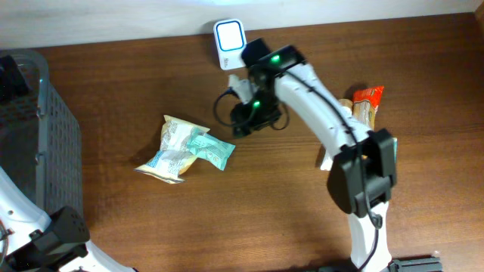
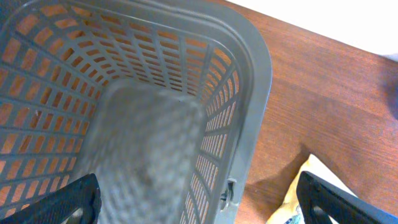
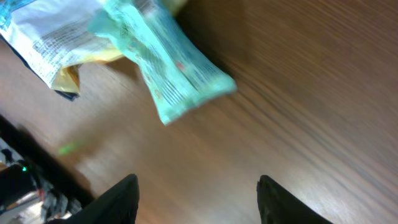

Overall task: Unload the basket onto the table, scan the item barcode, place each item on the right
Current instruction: 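Reach the right gripper to the light-blue pouch and grasp it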

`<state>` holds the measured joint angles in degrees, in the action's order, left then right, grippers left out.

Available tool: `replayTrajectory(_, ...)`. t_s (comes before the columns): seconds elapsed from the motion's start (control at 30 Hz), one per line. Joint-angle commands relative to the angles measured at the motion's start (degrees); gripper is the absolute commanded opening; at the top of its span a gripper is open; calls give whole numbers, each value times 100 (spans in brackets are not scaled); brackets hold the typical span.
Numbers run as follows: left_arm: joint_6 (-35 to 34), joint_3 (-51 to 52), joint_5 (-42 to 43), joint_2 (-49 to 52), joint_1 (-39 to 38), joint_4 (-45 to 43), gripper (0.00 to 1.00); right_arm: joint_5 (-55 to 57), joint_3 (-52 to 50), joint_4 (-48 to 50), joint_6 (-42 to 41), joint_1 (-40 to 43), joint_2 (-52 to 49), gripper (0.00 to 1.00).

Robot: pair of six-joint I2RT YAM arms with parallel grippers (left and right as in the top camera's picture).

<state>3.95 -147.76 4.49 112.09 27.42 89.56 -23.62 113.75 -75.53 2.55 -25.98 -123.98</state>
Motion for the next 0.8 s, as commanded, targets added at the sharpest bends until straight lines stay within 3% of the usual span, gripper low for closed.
replayTrajectory(0.0, 87, -35, 61, 7, 13, -7, 99, 17, 4, 538, -914, -527, -387, 56)
replayTrajectory(0.07, 87, -35, 61, 7, 13, -7, 99, 260, 4, 1025, -1095, -960, -588, 54)
replayTrajectory(0.1, 87, -35, 61, 7, 13, -7, 99, 957, 4, 1252, -1539, -1141, -719, 50)
replayTrajectory(0.17, 87, -35, 61, 7, 13, -7, 99, 1379, 4, 1589, -2035, -1333, -1029, 34)
replayTrajectory(0.27, 87, -35, 61, 7, 13, -7, 99, 1405, -7, 1445, -2063, -1338, -1250, 20)
replayTrajectory(0.33, 87, -35, 61, 7, 13, -7, 99, 1530, -284, 1495, -2063, -1338, -1333, 4)
replayTrajectory(0.47, 87, -35, 61, 7, 13, -7, 99, 1532, -612, 981, -1978, -1279, -1318, 4)
replayTrajectory(0.53, 87, -35, 61, 7, 13, -7, 99, 1683, -605, 581, -1969, -931, -1287, 10)
replayTrajectory(0.6, 87, -35, 61, 7, 13, -7, 99, 1679, -544, 428, -1322, -389, -1257, 23)
replayTrajectory(0.77, 87, -35, 61, 7, 13, -7, 99, -96, 271, 223, 343, 509, -1023, 58)
